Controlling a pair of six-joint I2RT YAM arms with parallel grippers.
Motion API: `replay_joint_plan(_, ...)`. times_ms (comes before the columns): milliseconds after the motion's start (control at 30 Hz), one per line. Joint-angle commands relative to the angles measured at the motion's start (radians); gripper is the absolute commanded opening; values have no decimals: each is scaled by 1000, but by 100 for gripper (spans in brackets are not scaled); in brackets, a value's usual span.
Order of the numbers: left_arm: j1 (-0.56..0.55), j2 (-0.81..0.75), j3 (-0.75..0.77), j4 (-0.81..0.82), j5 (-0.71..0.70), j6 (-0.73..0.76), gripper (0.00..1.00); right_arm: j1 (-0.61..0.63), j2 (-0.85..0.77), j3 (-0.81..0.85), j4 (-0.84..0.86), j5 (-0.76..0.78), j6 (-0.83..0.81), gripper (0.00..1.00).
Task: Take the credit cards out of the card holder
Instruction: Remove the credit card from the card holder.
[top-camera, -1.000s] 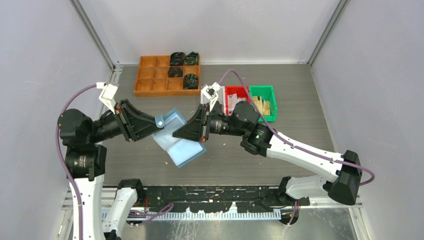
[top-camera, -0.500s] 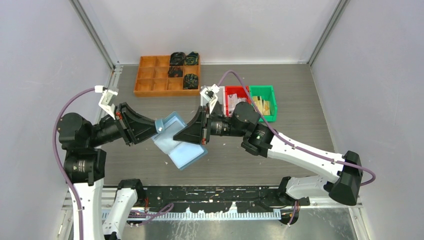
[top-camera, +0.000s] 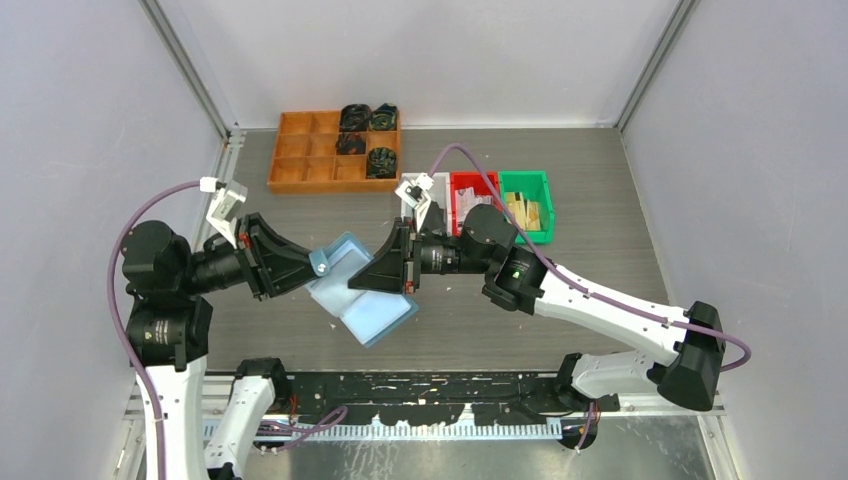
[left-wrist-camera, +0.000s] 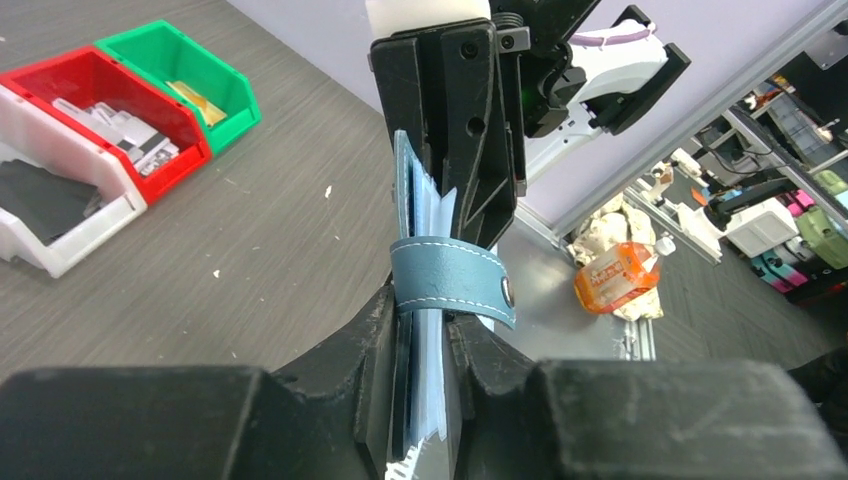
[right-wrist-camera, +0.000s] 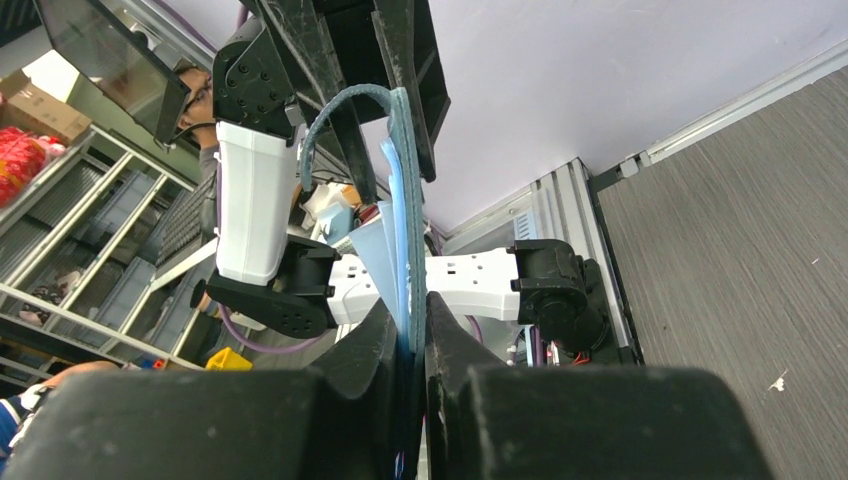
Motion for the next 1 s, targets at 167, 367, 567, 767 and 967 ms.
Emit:
replay_joint_plan(167, 0, 19, 72, -209, 63, 209, 26, -2, -2, 57, 18, -34, -28, 12)
replay_joint_plan(367, 0, 37, 72, -156, 77, 136, 4, 0, -3, 56, 18, -55, -35, 20)
replay_joint_plan(567, 0, 37, 54, -68, 47, 56, 0, -1, -34, 39, 15, -85, -59, 55)
replay_joint_plan(767, -1, 26, 39, -17, 26, 32, 0, -25, -95, 27, -29, -36, -77, 75)
replay_joint_plan(967, -1, 0, 28, -12, -12, 56, 0, -32, -52, 48, 3, 98, 28, 77)
